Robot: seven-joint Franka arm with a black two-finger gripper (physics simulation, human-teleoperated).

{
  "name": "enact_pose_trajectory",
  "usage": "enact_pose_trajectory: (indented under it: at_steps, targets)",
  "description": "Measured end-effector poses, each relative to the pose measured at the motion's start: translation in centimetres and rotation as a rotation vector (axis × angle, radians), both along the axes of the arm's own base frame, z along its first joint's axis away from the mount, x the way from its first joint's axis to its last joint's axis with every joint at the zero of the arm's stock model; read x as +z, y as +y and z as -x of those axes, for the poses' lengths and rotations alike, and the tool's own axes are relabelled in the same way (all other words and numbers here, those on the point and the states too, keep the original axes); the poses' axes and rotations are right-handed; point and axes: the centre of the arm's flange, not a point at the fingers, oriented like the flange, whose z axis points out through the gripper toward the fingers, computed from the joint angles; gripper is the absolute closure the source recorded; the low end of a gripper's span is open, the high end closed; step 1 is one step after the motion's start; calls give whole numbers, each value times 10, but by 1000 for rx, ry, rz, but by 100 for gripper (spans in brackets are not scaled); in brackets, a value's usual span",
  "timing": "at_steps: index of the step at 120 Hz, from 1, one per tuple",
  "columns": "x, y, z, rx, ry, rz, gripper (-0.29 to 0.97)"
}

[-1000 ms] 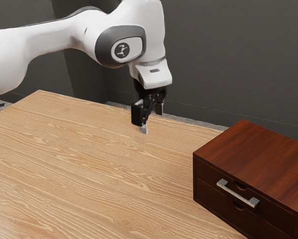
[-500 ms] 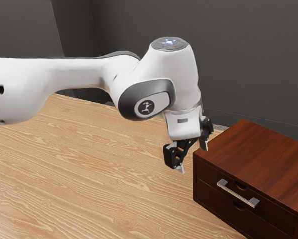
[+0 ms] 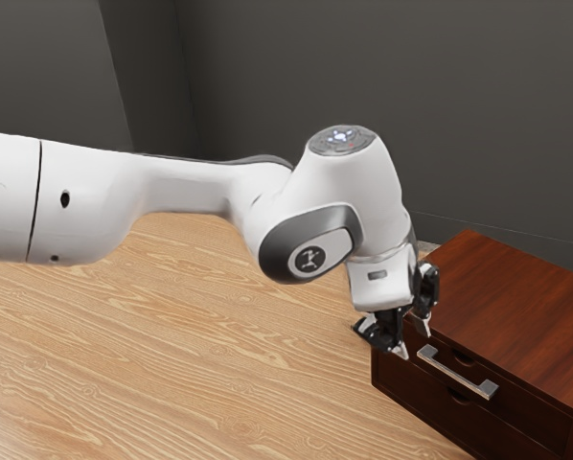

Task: Pull the drawer handle with one arm to open the drawer

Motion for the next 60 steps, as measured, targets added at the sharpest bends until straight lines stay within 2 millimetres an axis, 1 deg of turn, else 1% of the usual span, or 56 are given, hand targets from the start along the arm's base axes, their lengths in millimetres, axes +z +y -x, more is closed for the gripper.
enact_pose_trajectory:
  at_steps: [31,44,60]
  targets:
    - [-21,-7,-11,-11,-27,28,51]
    - [-31,-14,-9,-23,-27,35,52]
    - [-40,-16,-12,-26,-28,39,53]
